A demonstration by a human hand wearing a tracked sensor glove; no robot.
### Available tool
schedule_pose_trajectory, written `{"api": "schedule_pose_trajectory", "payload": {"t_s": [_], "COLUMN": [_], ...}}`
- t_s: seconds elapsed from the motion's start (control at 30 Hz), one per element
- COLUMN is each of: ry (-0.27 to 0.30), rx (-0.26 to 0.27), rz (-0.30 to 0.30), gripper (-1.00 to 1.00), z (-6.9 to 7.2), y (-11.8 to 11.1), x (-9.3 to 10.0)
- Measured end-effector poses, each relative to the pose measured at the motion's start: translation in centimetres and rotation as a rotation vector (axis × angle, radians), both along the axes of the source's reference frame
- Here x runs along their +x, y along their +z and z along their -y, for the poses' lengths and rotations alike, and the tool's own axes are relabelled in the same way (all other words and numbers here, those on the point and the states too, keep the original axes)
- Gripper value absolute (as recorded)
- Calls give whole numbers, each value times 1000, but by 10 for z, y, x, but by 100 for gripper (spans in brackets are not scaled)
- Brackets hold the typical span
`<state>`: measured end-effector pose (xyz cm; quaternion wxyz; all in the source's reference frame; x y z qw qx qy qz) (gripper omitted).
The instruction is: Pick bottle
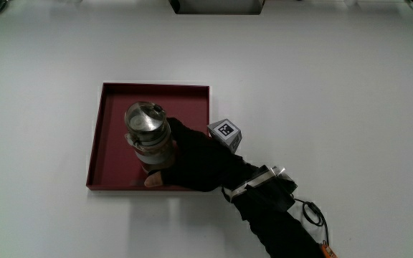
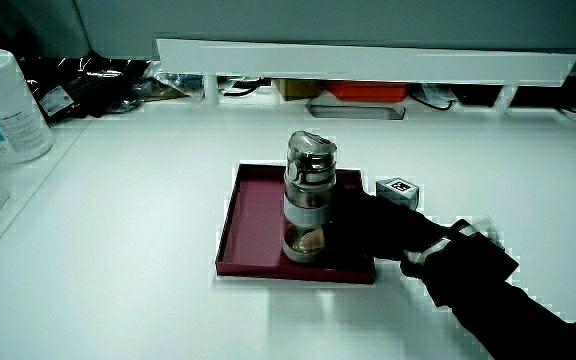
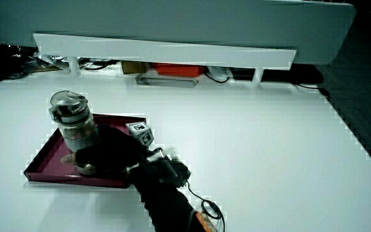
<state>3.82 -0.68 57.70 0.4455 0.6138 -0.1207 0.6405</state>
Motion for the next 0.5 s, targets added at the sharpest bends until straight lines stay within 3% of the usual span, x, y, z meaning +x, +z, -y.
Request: {"api": "schedule_pose_trajectory", "payload": {"t_s": [0.2,0.5], "ry": [75,168], "rx": [5,71], "rz": [12,-11], "gripper": [35,74], "z": [-2,-5], "y": [3,2], "x": [2,4]}}
